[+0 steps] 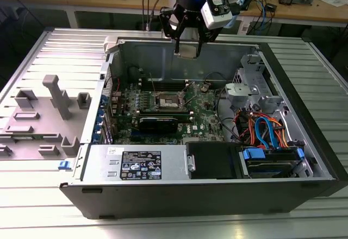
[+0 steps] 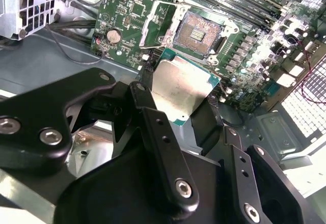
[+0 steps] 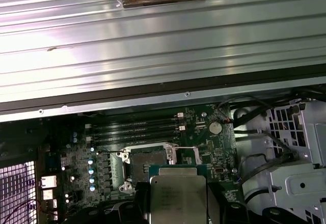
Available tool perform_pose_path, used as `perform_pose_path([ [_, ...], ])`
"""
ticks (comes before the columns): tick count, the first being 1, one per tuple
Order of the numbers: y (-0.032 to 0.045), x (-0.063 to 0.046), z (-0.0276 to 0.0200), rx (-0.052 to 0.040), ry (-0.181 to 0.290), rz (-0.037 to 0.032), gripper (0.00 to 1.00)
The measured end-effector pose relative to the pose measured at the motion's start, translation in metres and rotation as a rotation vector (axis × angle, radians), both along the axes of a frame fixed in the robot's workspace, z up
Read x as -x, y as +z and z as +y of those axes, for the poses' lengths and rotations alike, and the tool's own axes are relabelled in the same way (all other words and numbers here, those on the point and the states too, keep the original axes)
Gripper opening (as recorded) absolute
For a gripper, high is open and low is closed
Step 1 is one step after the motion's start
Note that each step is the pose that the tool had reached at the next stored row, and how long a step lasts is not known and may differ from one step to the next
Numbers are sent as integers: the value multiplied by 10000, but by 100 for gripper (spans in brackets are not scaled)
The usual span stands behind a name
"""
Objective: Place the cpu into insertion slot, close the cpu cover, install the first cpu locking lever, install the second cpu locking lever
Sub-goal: 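Place the cpu into insertion slot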
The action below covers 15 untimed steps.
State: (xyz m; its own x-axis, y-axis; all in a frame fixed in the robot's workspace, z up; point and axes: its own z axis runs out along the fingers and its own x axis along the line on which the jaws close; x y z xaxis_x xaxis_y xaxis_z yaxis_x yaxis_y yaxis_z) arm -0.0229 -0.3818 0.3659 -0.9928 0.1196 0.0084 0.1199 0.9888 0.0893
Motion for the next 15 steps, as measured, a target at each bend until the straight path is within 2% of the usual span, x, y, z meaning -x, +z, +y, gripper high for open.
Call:
perform_pose_path([
  [11,0,0,-7,0,-2,0,54],
  [15,-1,0,-47,0,-1,0,54],
])
